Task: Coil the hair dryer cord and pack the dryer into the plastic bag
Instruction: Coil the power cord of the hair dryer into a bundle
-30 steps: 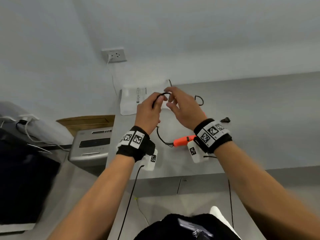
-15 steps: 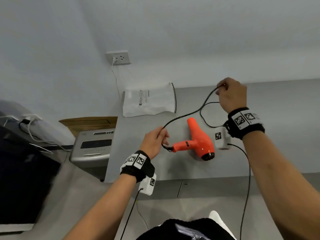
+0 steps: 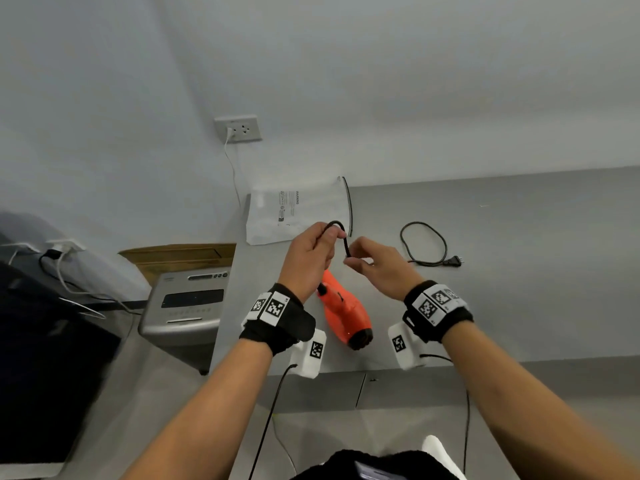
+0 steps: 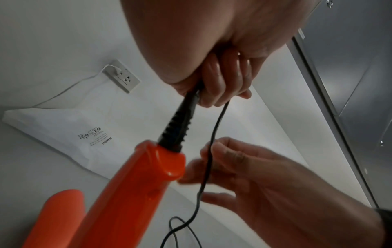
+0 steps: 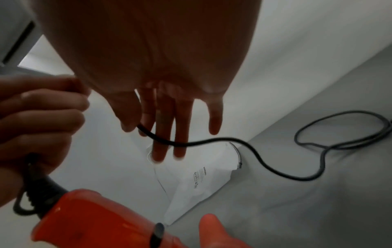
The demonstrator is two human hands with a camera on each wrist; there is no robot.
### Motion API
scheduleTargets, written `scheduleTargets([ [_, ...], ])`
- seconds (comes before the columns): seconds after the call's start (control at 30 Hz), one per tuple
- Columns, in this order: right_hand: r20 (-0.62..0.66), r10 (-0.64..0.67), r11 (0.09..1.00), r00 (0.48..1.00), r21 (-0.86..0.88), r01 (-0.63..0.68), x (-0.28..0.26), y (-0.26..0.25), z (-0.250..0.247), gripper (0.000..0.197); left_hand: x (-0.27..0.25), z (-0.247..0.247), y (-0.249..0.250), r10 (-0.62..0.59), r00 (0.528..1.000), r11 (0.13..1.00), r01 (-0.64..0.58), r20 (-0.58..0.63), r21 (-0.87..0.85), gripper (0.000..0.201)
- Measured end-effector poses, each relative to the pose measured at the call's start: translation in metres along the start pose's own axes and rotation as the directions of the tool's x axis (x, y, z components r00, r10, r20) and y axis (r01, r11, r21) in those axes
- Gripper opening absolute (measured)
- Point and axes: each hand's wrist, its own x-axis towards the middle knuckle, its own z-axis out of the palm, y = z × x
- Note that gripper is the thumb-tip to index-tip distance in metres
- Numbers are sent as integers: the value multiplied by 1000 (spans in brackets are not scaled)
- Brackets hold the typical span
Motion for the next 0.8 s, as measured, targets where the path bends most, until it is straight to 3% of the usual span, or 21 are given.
scheduleTargets([
  [0.07, 44, 22, 998, 999, 56, -24, -1, -1, -3, 13, 0, -4, 1, -1, 1000, 1000, 1, 13, -19, 24],
  [0.1, -14, 35, 996, 999, 85, -34, 0, -1, -6, 17, 0, -6, 1, -6, 1000, 1000, 7, 18, -30, 23],
  [0.13, -133, 54, 993, 990, 111, -40, 2, 0, -9, 20, -1, -8, 2, -12, 1000, 999, 13, 24, -46, 22],
  [0.2, -393, 86, 991, 916, 132, -37, 8, 3, -14, 21, -4, -8, 3, -16, 999, 995, 20, 50, -97, 19],
  [0.23, -456, 97, 989, 884, 141, -36, 11, 4, -14, 21, -6, -6, 2, -22, 998, 992, 29, 61, -124, 18],
  [0.37, -459, 182, 979, 870, 164, -118, 15, 4, -6, 24, -7, -2, -5, -84, 996, 985, 88, 35, -150, 18],
  [0.43, -377, 245, 969, 893, 137, -208, 12, 8, 0, 26, -5, -3, -9, -110, 994, 985, 112, 24, -131, 21],
  [0.53, -111, 257, 962, 960, -69, -266, 1, 10, 21, 27, -4, -1, -12, -123, 991, 981, 130, 51, -147, 23],
  [0.67, 178, 77, 947, 981, -320, -17, -24, -18, 35, 29, -4, 4, -10, -125, 991, 962, 134, 55, -240, 27],
  [0.8, 343, -124, 858, 931, -434, 274, -36, -57, 1, 27, -2, 0, -15, -136, 987, 968, 149, 81, -203, 30],
])
